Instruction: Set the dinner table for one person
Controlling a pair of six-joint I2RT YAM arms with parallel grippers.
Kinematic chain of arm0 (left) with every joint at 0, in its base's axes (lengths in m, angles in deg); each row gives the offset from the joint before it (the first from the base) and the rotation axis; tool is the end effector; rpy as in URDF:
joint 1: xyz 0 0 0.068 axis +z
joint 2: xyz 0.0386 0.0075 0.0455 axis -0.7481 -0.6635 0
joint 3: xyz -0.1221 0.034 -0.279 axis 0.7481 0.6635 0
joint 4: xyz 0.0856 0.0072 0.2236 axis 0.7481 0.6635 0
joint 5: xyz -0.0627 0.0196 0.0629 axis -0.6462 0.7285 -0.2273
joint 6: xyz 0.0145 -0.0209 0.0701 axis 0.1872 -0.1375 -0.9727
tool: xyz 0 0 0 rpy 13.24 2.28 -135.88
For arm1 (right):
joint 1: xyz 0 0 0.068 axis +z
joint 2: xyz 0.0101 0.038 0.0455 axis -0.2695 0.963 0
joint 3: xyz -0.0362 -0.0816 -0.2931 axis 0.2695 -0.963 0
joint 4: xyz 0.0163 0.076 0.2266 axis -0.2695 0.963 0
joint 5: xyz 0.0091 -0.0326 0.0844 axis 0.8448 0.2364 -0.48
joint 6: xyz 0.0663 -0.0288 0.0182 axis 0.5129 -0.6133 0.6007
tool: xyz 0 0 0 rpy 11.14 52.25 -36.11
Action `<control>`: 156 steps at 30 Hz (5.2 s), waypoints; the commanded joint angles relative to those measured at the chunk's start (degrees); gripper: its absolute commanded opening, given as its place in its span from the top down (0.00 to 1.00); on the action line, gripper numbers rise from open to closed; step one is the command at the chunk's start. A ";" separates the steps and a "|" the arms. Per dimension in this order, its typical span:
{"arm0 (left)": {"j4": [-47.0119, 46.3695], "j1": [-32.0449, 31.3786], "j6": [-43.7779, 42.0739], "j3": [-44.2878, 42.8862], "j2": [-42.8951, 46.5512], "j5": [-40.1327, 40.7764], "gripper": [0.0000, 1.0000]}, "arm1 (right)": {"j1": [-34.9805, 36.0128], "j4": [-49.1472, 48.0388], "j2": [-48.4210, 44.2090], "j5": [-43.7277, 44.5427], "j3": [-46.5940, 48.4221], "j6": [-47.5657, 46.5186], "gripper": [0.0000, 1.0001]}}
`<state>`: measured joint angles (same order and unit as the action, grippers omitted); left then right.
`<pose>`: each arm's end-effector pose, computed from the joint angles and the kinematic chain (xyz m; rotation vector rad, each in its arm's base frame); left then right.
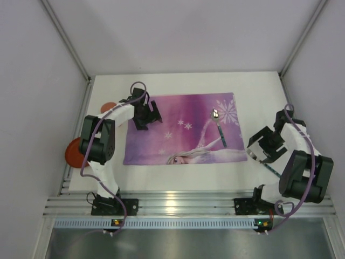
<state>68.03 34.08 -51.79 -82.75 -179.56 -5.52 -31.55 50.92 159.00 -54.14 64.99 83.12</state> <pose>0.3898 -0.1091 0.1960 -0.4672 2.6775 -0.4715 0.2010 -0.0490 0.2203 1.3851 2.7166 0.2255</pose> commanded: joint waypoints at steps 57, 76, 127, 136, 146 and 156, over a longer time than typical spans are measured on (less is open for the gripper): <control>1.95 0.73 -0.48 -5.95 -4.79 -1.00 0.07 | 0.02 -14.27 32.28 -2.62 48.37 0.36 0.07; 1.25 0.81 -2.06 5.21 5.31 0.32 0.07 | -6.40 -13.36 41.59 5.51 46.64 -7.94 0.12; 1.52 0.81 -1.09 5.39 8.22 0.85 0.07 | 10.83 -11.60 32.27 14.82 26.33 -20.24 0.41; 2.04 0.81 -1.01 5.39 8.39 0.93 0.07 | 10.83 -12.57 34.82 16.67 24.92 -20.68 0.98; 4.59 0.81 -1.97 2.85 9.80 1.37 0.04 | 15.29 -3.88 27.29 25.46 32.29 -19.63 1.00; 13.37 0.90 -3.20 -10.06 12.95 6.02 0.02 | 39.63 -3.66 19.70 5.19 42.66 -7.42 1.00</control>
<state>77.21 34.63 -53.89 -87.51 -171.93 -2.53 0.53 49.35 181.73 -38.27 104.02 69.89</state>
